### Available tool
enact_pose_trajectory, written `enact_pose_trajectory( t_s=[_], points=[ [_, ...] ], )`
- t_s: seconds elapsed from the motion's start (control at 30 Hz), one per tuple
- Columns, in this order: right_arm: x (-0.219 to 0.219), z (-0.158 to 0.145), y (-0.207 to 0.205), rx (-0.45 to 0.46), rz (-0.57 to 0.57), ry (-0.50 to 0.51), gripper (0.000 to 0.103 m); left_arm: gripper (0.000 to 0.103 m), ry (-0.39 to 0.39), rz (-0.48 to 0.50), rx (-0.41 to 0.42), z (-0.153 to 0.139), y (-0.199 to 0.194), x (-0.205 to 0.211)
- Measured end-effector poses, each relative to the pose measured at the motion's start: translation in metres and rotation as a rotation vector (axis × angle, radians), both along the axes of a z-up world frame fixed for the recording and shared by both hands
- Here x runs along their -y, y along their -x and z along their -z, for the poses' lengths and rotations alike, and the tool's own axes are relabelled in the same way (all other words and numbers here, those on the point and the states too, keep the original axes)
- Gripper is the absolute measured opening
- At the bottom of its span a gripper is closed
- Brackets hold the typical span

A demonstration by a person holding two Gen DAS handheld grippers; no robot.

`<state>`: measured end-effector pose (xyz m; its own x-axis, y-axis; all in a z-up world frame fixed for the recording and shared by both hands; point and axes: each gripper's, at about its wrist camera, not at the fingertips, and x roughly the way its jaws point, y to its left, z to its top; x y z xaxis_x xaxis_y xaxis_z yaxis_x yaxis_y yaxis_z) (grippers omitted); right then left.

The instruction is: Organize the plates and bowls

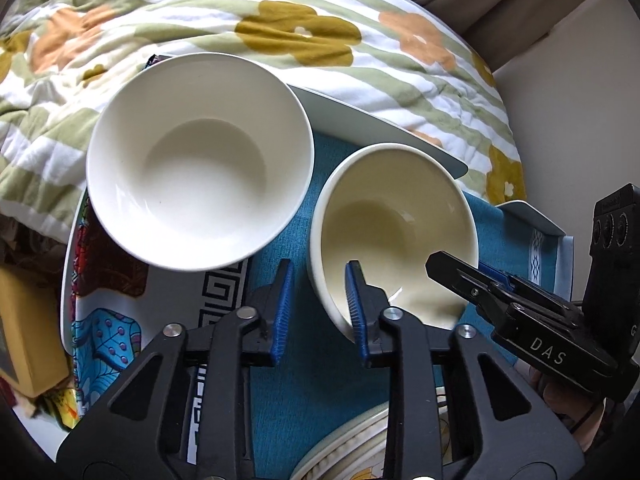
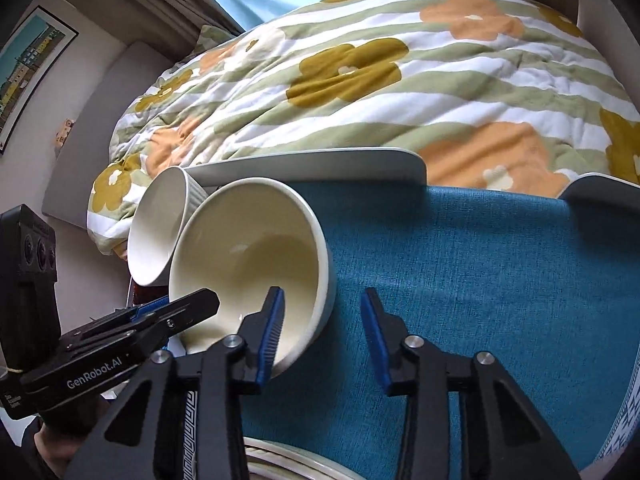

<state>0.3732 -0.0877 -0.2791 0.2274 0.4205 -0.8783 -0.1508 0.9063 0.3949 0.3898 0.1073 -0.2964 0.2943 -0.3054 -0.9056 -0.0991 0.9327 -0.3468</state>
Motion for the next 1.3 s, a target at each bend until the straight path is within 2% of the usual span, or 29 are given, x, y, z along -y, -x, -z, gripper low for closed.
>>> enact_pose_trajectory(
  t_s=[0.1,0.5,0.9,1.1,1.3],
  points=[
    [-0.003,0.003,-0.002,-0.009,-0.014,-0.013,0.018,0.014,-0.029,0.012,0.008,-0.002,-0.001,0.005],
    [-0.003,-0.005,-0.002,0.022,-0.018,0.000,0.018,0.014,-0.082,0.040,0.056,-0.019,-0.001,0.015],
    [0.025,-0.068,0.025,0.127,0.044,0.013,0.018,0.014,-0.069,0.132,0.191,-0.094,0.019,0.046],
    [0.061,-0.100,0.055,0.180,0.086,0.006,0.018,0.014,-0.072,0.174,0.235,-0.126,0.049,0.086],
    [0.105,-0.124,0.093,0.226,0.083,0.018,0.018,0.014,-0.070,0.182,0.251,-0.144,0.091,0.138]
  ],
)
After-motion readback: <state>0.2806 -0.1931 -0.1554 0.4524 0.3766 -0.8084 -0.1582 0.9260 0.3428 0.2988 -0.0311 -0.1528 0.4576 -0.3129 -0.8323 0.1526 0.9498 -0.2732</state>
